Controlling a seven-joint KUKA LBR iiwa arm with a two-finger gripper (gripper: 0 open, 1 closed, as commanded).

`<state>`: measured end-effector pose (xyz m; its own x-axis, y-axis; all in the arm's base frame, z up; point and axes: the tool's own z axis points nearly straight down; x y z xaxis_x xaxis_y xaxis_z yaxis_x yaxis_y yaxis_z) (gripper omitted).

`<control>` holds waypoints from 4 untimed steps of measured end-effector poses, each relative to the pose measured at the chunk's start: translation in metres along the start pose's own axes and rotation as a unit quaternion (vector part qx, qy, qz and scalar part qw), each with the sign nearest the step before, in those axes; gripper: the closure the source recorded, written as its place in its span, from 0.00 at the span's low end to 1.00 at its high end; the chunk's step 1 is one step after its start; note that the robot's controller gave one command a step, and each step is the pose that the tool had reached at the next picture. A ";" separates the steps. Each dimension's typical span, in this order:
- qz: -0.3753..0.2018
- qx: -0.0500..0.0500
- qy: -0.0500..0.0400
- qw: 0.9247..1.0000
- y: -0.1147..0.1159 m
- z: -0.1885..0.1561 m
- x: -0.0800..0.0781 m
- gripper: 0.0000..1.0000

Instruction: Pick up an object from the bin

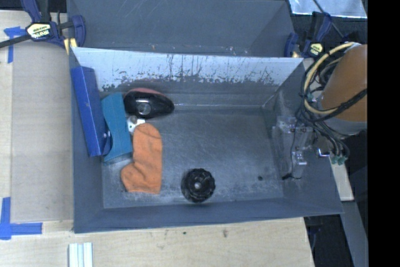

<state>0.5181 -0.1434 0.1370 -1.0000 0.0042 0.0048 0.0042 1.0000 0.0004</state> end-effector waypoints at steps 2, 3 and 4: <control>-0.002 0.000 -0.003 1.000 0.005 -0.017 0.027 0.00; -0.003 0.000 -0.002 1.000 0.007 -0.020 0.031 0.00; -0.039 0.001 -0.005 0.999 0.028 -0.030 0.023 0.00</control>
Offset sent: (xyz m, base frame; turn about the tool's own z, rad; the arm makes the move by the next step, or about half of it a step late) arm -0.0299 0.0057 0.0189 -0.0073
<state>0.4952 -0.1152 0.1672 -0.9973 -0.0728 -0.0047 -0.0728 0.9973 -0.0016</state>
